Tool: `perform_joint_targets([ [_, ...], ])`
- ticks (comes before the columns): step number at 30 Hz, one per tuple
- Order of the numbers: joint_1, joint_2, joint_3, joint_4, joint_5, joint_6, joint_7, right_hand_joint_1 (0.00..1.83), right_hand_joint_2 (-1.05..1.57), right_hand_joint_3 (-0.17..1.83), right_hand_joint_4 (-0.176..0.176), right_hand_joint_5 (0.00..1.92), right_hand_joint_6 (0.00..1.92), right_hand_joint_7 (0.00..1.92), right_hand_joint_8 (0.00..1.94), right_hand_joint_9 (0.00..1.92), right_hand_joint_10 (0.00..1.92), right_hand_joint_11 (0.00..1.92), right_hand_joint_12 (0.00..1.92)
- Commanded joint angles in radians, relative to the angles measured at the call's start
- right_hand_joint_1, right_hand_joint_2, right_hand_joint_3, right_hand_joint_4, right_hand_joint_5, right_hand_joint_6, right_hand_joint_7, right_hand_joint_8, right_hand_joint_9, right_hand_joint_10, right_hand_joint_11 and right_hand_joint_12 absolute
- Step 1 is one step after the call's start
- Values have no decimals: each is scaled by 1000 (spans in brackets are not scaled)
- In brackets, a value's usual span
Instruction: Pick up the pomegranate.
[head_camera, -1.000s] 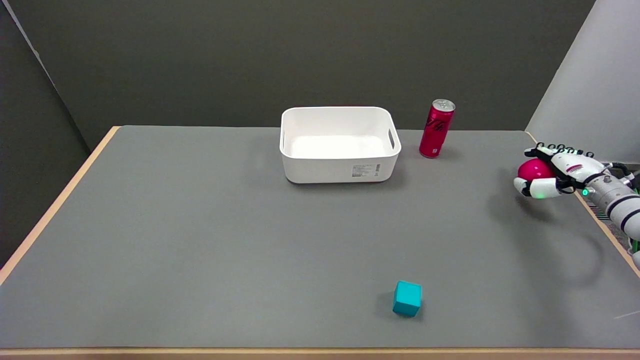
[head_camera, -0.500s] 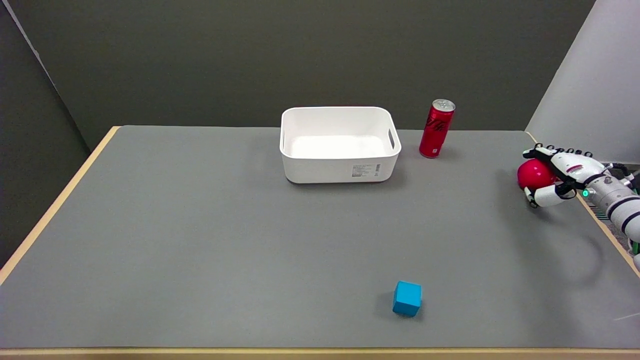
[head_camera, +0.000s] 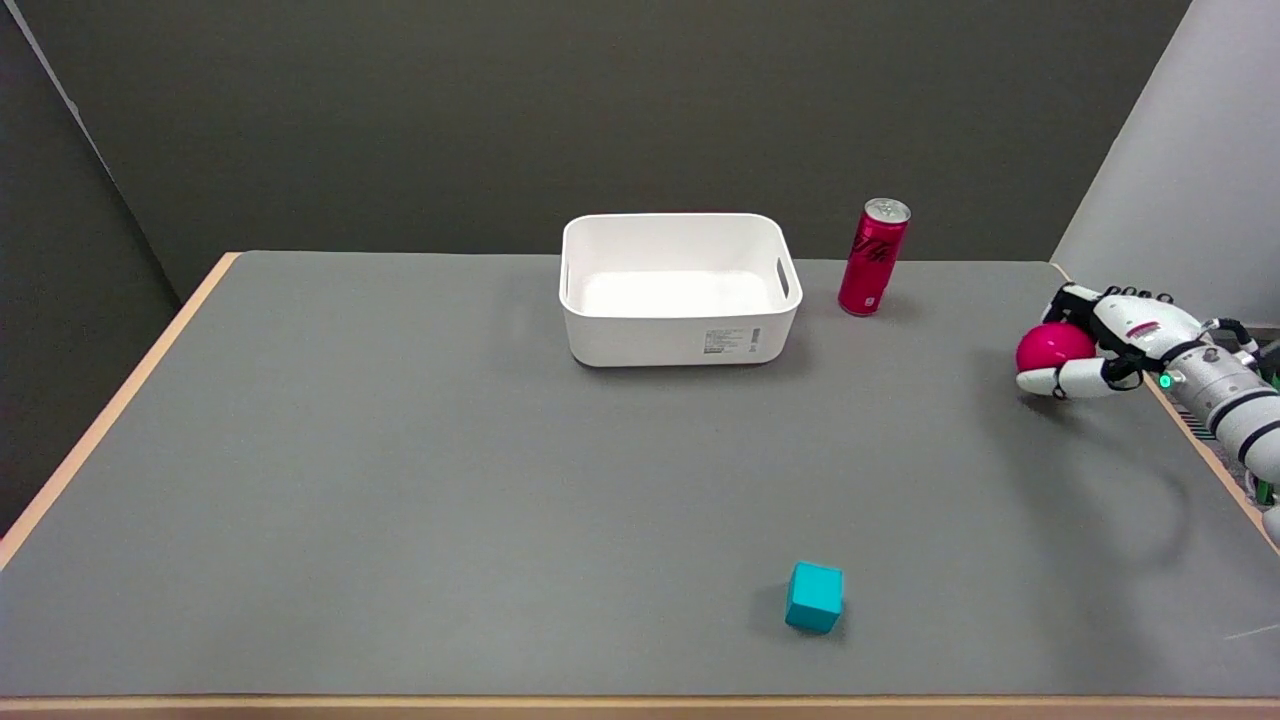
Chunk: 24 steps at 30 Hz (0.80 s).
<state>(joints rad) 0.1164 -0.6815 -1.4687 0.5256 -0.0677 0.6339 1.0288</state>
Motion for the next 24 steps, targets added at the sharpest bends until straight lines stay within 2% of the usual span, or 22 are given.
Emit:
perform_joint_targets([
  [1,-47,-8,105,188,74,208,0,1148,1230,185,-144,449,1713,785,1360,640,1184,477,1557],
  [10,-60,-9,128,423,110,333,8,1160,1241,145,-163,454,1672,806,1356,668,1163,539,1543],
  [14,-57,-9,104,538,107,342,7,1167,1215,192,-171,456,1671,813,1355,661,1196,496,1580],
  [19,-16,-20,39,646,111,337,0,1168,1219,190,-176,446,1676,812,1359,659,1194,500,1575],
  [24,120,-69,-122,681,99,291,0,1166,1221,191,-176,443,1686,810,1359,655,1188,486,1554],
])
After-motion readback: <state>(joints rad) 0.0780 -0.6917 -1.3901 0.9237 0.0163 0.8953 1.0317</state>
